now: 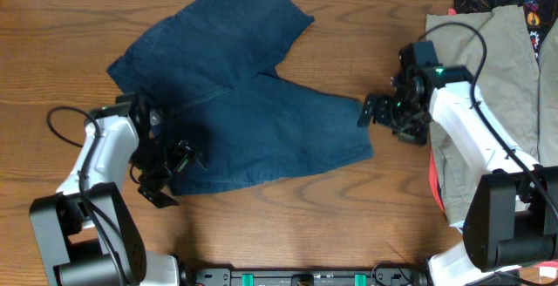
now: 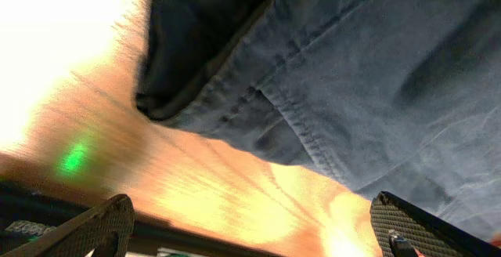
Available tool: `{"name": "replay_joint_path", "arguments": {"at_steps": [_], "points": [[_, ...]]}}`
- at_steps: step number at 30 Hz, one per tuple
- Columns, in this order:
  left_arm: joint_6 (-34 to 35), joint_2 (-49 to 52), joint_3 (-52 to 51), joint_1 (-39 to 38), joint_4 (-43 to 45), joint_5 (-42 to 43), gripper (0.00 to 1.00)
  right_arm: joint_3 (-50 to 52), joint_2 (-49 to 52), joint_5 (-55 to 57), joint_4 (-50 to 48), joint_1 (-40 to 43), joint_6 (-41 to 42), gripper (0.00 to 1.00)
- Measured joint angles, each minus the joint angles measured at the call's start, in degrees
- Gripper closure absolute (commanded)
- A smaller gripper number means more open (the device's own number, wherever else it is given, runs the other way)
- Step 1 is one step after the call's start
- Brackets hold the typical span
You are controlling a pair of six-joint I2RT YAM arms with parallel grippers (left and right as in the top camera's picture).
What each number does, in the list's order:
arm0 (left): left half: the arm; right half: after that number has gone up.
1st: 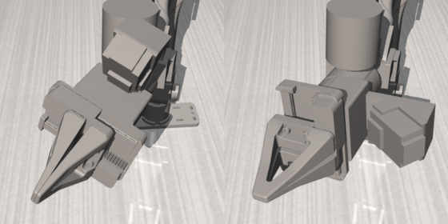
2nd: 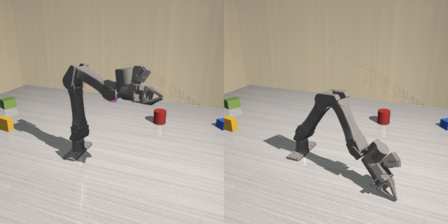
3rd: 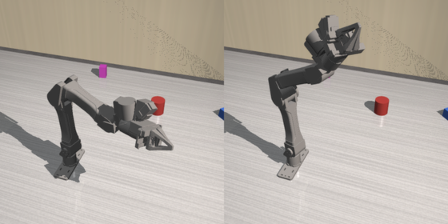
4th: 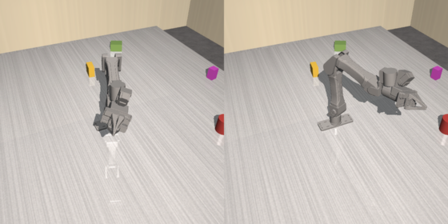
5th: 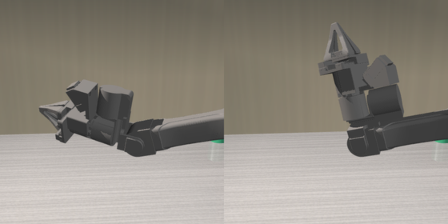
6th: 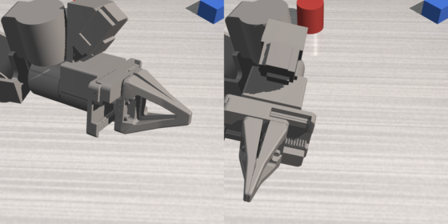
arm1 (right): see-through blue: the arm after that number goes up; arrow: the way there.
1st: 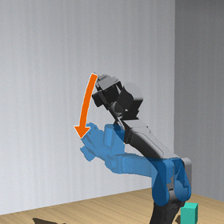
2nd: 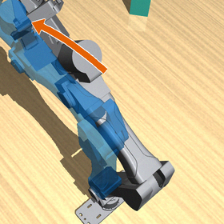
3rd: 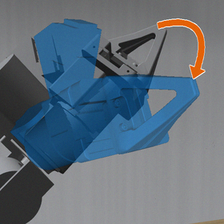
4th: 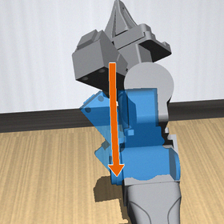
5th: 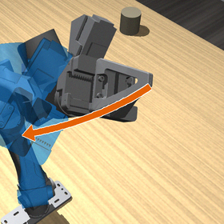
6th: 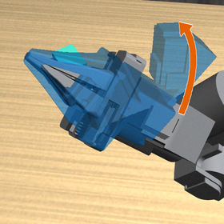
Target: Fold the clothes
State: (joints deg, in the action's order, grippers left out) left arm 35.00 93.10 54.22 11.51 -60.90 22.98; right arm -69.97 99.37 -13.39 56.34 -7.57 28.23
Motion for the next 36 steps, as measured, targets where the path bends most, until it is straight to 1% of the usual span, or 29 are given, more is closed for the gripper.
{"name": "replay_joint_path", "arguments": {"at_steps": [3, 7, 10, 11, 12, 13, 14, 17, 21, 22, 25, 26, 29, 31, 32, 34, 36], "points": [[3.6, -2.4, -3.8, -0.9, 4.3, 1.2, 0.02, 3.3, 0.0, -0.8, -0.8, 0.0, 5.5, 0.05], [9.1, -5.3, -8.3, -2.7, 10.6, 0.8, 0.02, 7.3, 0.0, -1.9, -5.1, 0.0, 11.5, 0.05], [13.2, -5.8, -11.1, -4.8, 14.6, -2.6, 0.02, 9.7, 0.0, -3.2, -9.3, -0.3, 13.9, 0.06], [13.9, -5.8, -11.7, -5.3, 15.4, -3.7, 0.0, 10.5, 0.0, -3.5, -10.7, -0.6, 14.6, 0.08], [14.6, -5.8, -12.1, -5.8, 16.2, -4.9, 0.01, 11.1, 0.0, -3.8, -11.8, -0.8, 15.0, 0.11], [15.3, -5.8, -12.4, -6.1, 17.0, -5.9, 0.07, 11.7, 0.0, -3.8, -13.6, -1.4, 15.5, 0.15], [15.9, -5.8, -12.5, -6.2, 17.6, -6.7, 0.15, 12.3, 0.0, -3.9, -15.3, -1.9, 16.0, 0.2], [17.1, -5.8, -12.5, -6.3, 19.1, -9.0, 0.33, 13.9, 0.0, -4.0, -19.8, -4.0, 17.6, 0.31], [17.7, -5.8, -12.5, -6.3, 19.1, -10.3, 0.45, 16.7, 0.0, -3.3, -24.2, -6.7, 20.2, 0.36], [17.7, -5.8, -12.5, -6.3, 19.0, -10.5, 0.52, 17.2, -0.1, -3.1, -25.0, -7.4, 21.0, 0.36], [17.9, -5.8, -12.5, -6.3, 18.5, -11.0, 0.62, 18.3, -0.8, -2.3, -27.4, -8.2, 22.5, 0.37], [17.9, -5.8, -12.5, -6.3, 18.2, -11.1, 0.64, 18.7, -1.0, -2.2, -27.8, -8.4, 22.9, 0.37], [17.8, -5.8, -12.5, -6.4, 17.9, -11.4, 0.66, 19.0, -1.2, -1.8, -28.1, -8.5, 23.5, 0.35], [17.7, -5.8, -12.5, -6.4, 17.9, -11.4, 0.68, 19.0, -1.3, -1.9, -27.8, -8.5, 24.0, 0.27], [17.7, -5.8, -12.5, -6.4, 17.9, -11.4, 0.71, 19.0, -1.4, -2.3, -27.4, -8.5, 23.8, 0.18], [17.7, -5.8, -12.5, -6.4, 17.8, -11.4, 0.71, 18.8, -1.6, -2.7, -26.0, -8.5, 23.9, 0.12], [17.7, -5.8, -12.5, -6.4, 17.8, -11.4, 0.71, 18.8, -2.0, -2.9, -23.3, -8.7, 23.9, 0.09]]}}
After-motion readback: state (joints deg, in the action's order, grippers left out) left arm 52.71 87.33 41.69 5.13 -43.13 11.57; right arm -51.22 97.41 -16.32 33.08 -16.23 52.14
